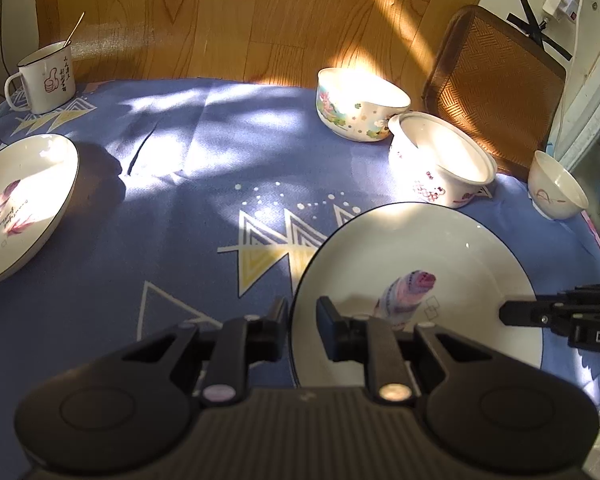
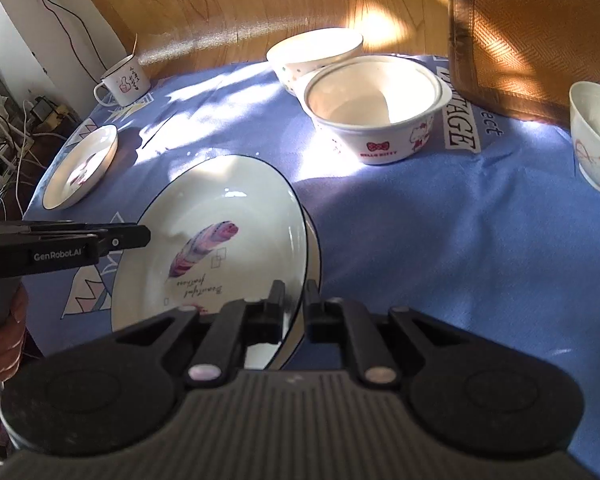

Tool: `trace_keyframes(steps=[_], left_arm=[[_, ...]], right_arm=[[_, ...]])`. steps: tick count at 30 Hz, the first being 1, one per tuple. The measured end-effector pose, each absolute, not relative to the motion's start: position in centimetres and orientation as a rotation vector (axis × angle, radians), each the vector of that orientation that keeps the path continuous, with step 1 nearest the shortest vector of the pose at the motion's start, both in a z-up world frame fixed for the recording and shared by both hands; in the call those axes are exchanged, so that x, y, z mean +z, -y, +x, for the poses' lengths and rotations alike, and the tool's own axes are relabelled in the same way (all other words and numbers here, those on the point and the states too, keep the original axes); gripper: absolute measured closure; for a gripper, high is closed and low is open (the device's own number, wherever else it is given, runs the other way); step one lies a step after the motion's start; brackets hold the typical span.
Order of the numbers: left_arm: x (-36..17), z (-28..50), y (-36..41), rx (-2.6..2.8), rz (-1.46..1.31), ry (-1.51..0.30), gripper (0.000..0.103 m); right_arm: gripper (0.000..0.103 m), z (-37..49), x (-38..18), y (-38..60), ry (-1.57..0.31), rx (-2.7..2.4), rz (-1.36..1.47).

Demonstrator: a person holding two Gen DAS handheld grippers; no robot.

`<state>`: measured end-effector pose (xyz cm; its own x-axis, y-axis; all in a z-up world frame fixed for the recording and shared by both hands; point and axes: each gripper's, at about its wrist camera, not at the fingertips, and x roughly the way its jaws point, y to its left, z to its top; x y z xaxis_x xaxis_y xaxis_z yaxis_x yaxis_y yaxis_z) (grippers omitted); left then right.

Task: Organize plates and bowls

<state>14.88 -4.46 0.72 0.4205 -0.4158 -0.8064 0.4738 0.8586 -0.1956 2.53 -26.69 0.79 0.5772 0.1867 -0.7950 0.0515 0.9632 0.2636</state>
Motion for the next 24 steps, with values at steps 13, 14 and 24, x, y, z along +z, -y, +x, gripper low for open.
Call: trace_keyframes(steps=[13, 14, 24], left_arm=[[2.6, 14.1, 0.8, -0.590, 0.000, -0.957, 0.087], [2.8, 14.1, -0.2, -0.586, -0.016, -0.948, 0.087], [4.8, 17.4, -16.1, -0.306, -0.168, -0.881, 0.086]], right_arm=[[0.079, 2.2, 3.2, 26.8, -0.877, 0.046, 0.255], [0.079, 2.4, 3.7, 26.3, -0.866, 0.065, 0.257], [0.079, 11.5, 5.3, 16.4, -0.891, 0.323, 0.246]])
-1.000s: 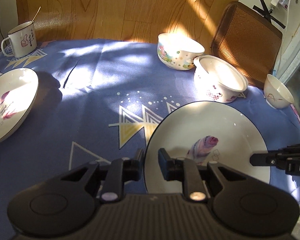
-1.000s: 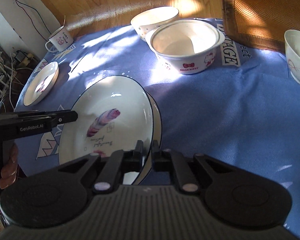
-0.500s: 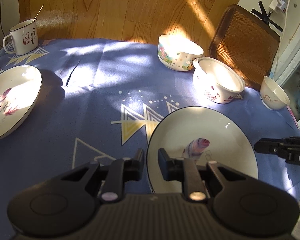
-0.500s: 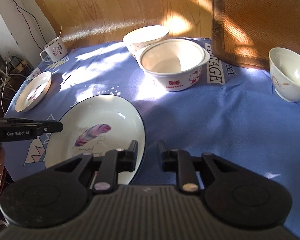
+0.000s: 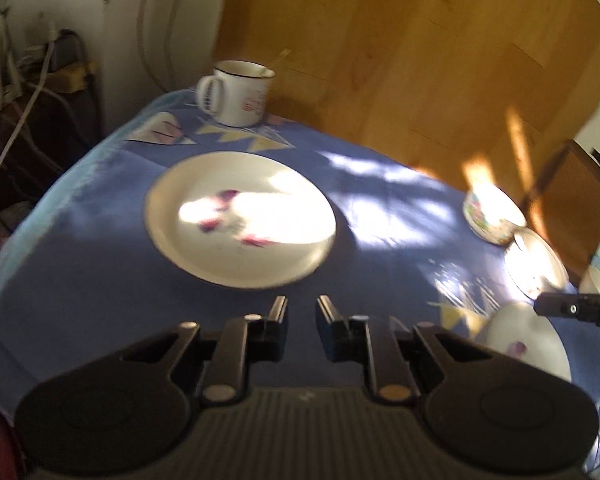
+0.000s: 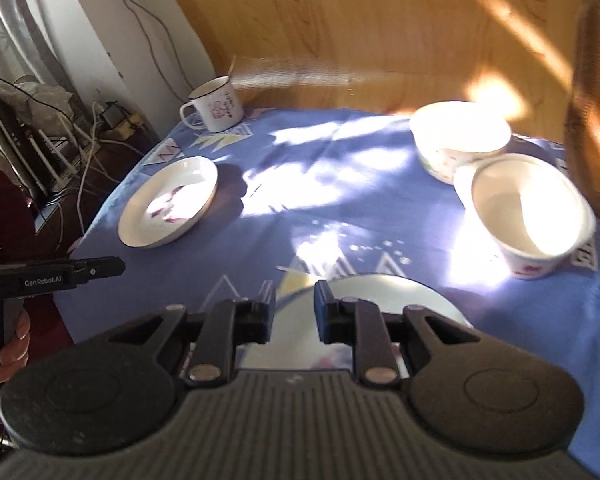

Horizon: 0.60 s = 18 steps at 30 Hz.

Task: Organize plates and bowls

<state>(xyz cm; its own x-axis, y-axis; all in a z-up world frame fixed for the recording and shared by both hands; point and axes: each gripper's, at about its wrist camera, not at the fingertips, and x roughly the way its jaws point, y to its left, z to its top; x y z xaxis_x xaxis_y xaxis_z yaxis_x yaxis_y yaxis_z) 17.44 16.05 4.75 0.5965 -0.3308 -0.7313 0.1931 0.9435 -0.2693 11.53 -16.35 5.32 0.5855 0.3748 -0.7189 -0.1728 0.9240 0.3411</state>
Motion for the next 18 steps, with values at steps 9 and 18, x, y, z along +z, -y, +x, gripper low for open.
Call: trace_keyframes(steps=[9, 18], left_arm=[[3.0, 28.0, -23.1, -0.177, -0.162, -0.915, 0.079], [0.1, 31.5, -21.7, -0.205, -0.098, -0.946, 0.066]], right_arm=[[0.079, 23.0, 3.0, 6.2, -0.999, 0.400, 0.251], [0.071, 28.4, 0.7, 2.7, -1.042, 0.375, 0.177]])
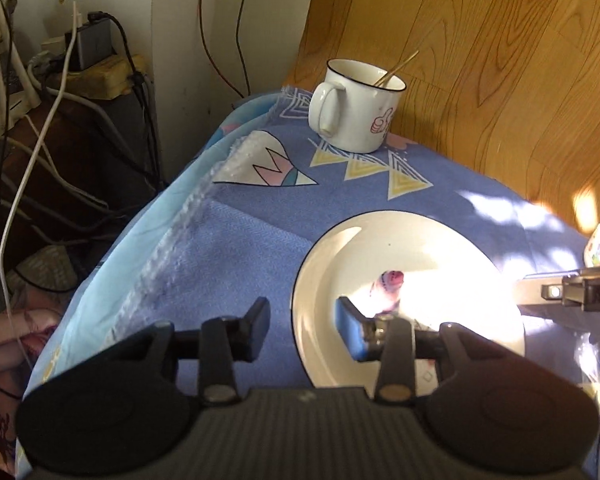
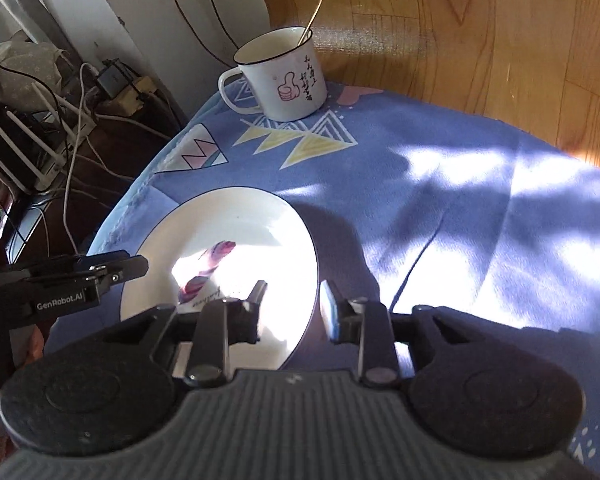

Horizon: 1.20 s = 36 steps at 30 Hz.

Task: Organize plates and bowls

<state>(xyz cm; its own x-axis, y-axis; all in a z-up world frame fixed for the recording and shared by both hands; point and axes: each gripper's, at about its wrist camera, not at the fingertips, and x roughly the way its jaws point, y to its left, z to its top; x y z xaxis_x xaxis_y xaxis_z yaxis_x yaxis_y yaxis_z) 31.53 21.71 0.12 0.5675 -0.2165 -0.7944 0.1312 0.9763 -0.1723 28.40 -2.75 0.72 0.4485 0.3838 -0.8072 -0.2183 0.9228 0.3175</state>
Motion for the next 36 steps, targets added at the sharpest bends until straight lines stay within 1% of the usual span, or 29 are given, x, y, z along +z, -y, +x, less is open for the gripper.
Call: trace_keyframes(steps=[3, 5, 6, 8, 9, 11, 25, 36], left_arm=[[-1.0, 32.1, -21.9, -0.211, -0.136, -0.973, 0.068], [-1.6, 31.9, -21.9, -0.228, -0.165, -0.968, 0.080], [-1.6, 31.7, -21.9, -0.226, -0.176, -0.955, 0.081], [-1.6, 31.5, -22.1, -0.217, -0.206, -0.946, 0.085], [-1.6, 31.4, -22.3, -0.217, -0.228, -0.945, 0.086], [-1.7, 31.5, -22.8, -0.219, -0.273, -0.949, 0.088], [-0.5, 29.4, -21.3, -0.187, -0.243, -0.943, 0.088], [2.5, 25.7, -17.8, -0.247, -0.210, -0.895, 0.088]], right_arm=[[0.071, 29.2, -0.2, 2.8, -1.058, 0.356, 0.189], [0.071, 29.5, -0.9, 2.8, -1.071, 0.350, 0.199], [0.071, 29.6, -1.2, 2.8, -1.078, 0.355, 0.204], [0.078, 29.6, -1.7, 2.7, -1.100, 0.380, 0.216], [0.083, 29.4, -1.9, 2.5, -1.105, 0.374, 0.210], [0.087, 29.1, -2.0, 2.2, -1.088, 0.364, 0.181], [0.088, 27.0, -1.4, 3.1, -1.075, 0.346, 0.192], [0.088, 22.2, 1.7, 6.9, -1.009, 0.318, 0.187]])
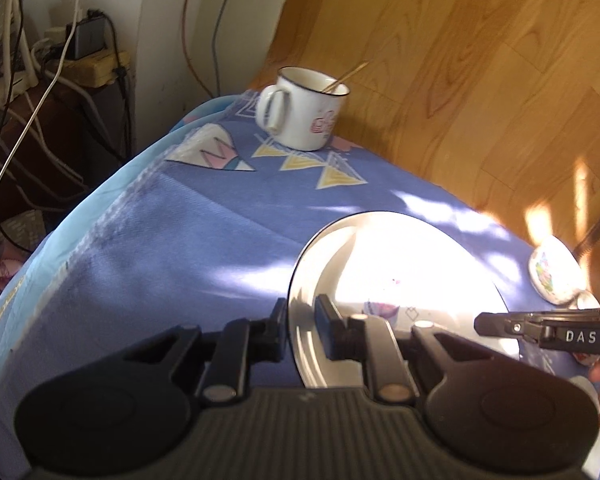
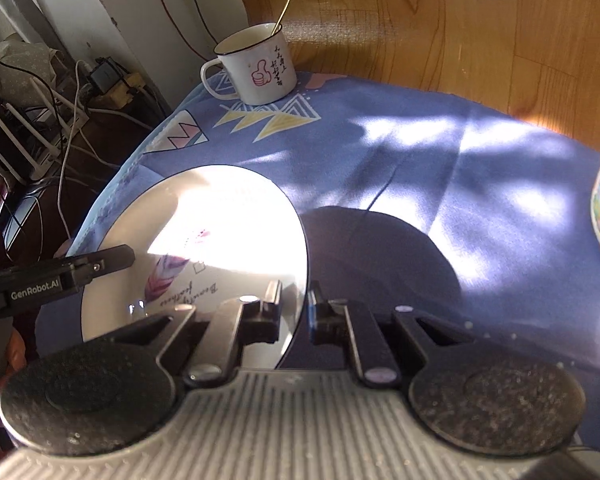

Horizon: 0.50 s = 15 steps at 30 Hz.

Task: Organize plates and bowls

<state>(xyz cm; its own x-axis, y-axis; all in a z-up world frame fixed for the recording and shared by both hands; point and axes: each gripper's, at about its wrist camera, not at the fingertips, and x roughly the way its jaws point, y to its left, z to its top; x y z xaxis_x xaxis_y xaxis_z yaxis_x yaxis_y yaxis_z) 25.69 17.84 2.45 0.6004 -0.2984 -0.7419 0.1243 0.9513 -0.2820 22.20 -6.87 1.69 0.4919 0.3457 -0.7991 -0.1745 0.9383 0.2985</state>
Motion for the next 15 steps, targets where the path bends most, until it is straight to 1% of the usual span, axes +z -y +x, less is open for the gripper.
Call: trace_keyframes(steps=[15], left_arm=[[5.2, 20.2, -10.6, -0.353, -0.139, -0.863, 0.087]], right_arm=[[0.088, 15.1, 4.9, 14.1, -0.940, 0.233, 0.205]])
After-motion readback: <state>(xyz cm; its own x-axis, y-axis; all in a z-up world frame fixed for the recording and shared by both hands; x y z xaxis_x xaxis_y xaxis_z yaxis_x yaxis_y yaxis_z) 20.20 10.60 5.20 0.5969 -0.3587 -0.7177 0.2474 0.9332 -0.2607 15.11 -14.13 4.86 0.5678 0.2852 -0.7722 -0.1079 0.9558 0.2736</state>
